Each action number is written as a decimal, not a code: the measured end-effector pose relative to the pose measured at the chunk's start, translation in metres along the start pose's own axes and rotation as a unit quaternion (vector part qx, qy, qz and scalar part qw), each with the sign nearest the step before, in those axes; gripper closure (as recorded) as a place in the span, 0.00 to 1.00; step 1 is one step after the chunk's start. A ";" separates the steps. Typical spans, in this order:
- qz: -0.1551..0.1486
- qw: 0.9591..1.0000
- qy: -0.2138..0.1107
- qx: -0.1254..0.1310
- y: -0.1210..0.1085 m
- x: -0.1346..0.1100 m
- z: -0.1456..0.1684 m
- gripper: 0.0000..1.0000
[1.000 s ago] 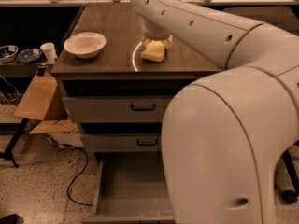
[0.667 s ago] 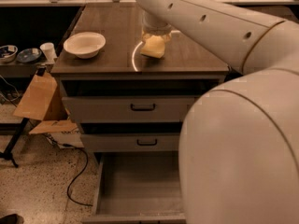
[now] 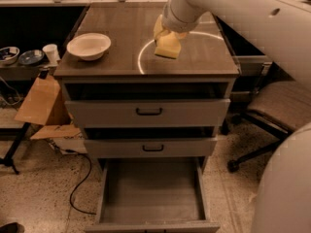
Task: Place sponge into bottom drawer
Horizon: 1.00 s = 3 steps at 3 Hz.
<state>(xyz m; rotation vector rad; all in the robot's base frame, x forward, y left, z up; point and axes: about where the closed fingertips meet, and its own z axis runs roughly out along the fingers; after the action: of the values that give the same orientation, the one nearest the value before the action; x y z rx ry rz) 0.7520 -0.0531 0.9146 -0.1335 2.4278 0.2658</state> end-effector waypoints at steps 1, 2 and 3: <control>0.006 0.997 0.025 -0.075 -0.020 0.021 -0.014 1.00; 0.009 0.983 0.051 -0.178 -0.029 0.052 -0.024 1.00; -0.004 0.958 0.070 -0.279 -0.050 0.088 -0.051 1.00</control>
Offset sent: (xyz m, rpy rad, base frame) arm -0.1196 -0.0719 -0.0261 0.2635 0.0140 0.8030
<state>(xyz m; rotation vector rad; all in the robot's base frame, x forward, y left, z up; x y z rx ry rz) 0.6611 -0.1155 0.8880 -0.4218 2.4232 0.9627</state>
